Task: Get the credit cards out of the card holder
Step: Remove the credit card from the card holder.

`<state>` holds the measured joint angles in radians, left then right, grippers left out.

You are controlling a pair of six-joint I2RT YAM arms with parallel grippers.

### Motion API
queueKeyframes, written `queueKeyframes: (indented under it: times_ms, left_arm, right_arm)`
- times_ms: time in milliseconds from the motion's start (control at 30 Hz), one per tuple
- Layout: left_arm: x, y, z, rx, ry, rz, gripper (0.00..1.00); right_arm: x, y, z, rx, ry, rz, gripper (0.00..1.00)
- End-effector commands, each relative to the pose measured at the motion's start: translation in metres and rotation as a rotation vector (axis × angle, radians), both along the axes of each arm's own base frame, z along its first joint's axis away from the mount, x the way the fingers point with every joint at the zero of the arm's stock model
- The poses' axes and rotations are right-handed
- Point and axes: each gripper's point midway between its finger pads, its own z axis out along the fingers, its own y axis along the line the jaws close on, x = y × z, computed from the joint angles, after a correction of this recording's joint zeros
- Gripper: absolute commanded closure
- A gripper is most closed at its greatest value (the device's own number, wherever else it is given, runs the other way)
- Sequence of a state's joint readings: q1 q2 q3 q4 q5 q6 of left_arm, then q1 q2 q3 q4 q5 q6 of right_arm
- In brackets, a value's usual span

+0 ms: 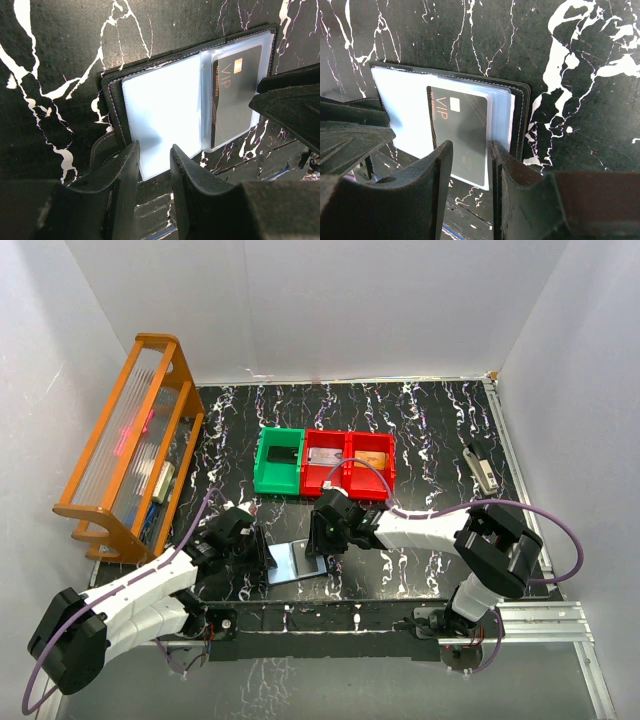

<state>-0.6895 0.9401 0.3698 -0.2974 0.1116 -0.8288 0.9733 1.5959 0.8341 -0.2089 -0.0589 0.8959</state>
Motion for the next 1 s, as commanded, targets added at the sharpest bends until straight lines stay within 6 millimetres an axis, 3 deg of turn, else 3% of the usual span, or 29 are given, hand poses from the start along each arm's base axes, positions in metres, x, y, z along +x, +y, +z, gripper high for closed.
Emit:
queueKeyframes:
  times_ms: [0, 200, 667, 767, 900, 967]
  left_arm:
    - [-0.005, 0.0, -0.005, 0.002, 0.017, -0.018, 0.71]
    - [-0.007, -0.003, -0.007, -0.019, 0.02, -0.03, 0.75]
    - [-0.008, -0.008, -0.009, -0.046, 0.029, -0.04, 0.78]
    - [-0.008, -0.008, -0.008, -0.045, 0.028, -0.037, 0.79]
    - [-0.006, -0.006, -0.005, -0.04, 0.016, -0.026, 0.79]
    - [-0.004, -0.006, 0.001, -0.045, 0.001, -0.019, 0.75]
  right_arm:
    - [0.002, 0.009, 0.008, 0.035, -0.018, 0.022, 0.67]
    - [-0.005, 0.022, 0.011, 0.116, 0.005, 0.056, 0.72]
    - [-0.006, 0.044, 0.043, 0.288, 0.008, 0.05, 0.72]
    - [0.0, 0.035, 0.04, 0.235, -0.011, 0.011, 0.71]
    - [0.011, 0.008, 0.024, 0.087, -0.047, -0.075, 0.69]
    - [0.01, 0.002, 0.021, 0.06, -0.051, -0.074, 0.68]
